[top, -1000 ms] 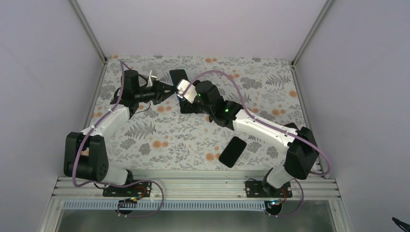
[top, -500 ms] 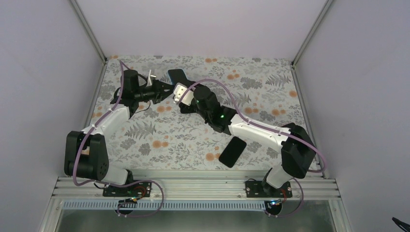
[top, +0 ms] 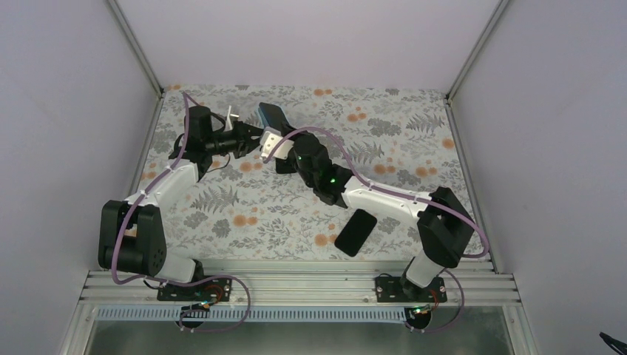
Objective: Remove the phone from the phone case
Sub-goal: Remove the phone case from the phone.
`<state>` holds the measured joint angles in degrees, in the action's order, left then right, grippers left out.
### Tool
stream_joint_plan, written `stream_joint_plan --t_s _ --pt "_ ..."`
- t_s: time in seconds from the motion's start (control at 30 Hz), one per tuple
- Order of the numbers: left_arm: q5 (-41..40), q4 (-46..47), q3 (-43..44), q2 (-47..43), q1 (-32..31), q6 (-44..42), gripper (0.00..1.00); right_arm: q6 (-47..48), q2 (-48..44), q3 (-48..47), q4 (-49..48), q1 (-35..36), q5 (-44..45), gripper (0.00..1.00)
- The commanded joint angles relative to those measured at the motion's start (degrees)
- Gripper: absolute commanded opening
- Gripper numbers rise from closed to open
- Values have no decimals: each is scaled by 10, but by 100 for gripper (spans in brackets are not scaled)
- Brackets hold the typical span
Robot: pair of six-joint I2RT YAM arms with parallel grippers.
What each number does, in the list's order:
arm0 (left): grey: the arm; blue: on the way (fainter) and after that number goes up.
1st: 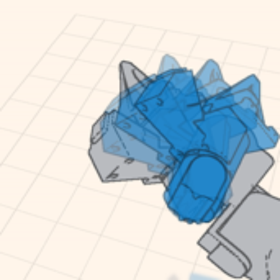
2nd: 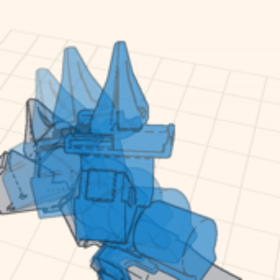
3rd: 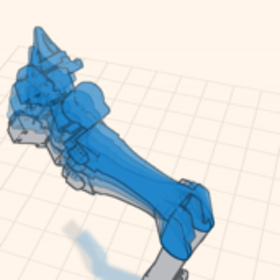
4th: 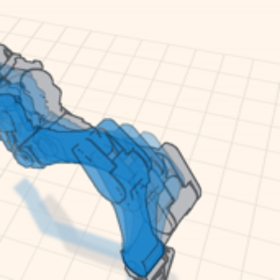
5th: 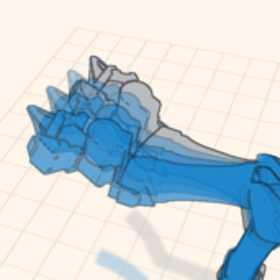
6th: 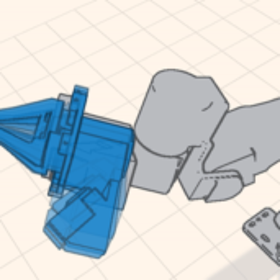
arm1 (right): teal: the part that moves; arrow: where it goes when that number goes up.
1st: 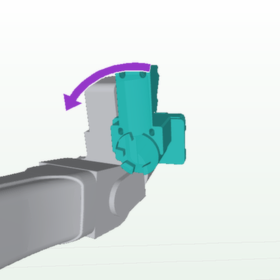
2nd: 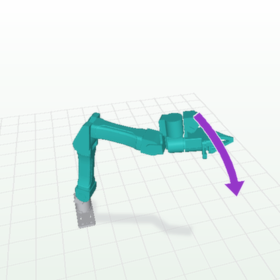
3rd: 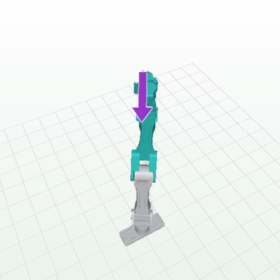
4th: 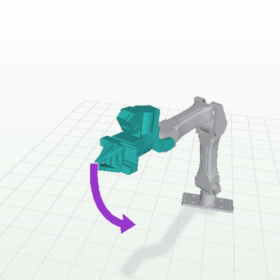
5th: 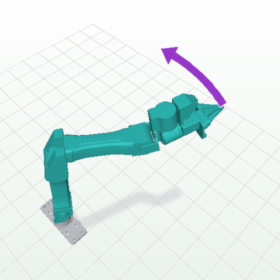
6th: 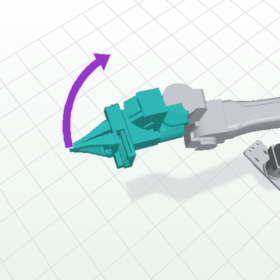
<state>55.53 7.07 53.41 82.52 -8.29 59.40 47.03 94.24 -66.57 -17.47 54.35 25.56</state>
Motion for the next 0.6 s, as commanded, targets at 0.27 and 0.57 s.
stream_joint_plan --t_s 0.27,0.57 --pt "6 -18 14 -14 3 -45 2 -40 -47 -23 -24 -9 20 4" --pt "-49 -100 31 -15 9 -145 2 -190 -77 -129 171 -52 -89 4"
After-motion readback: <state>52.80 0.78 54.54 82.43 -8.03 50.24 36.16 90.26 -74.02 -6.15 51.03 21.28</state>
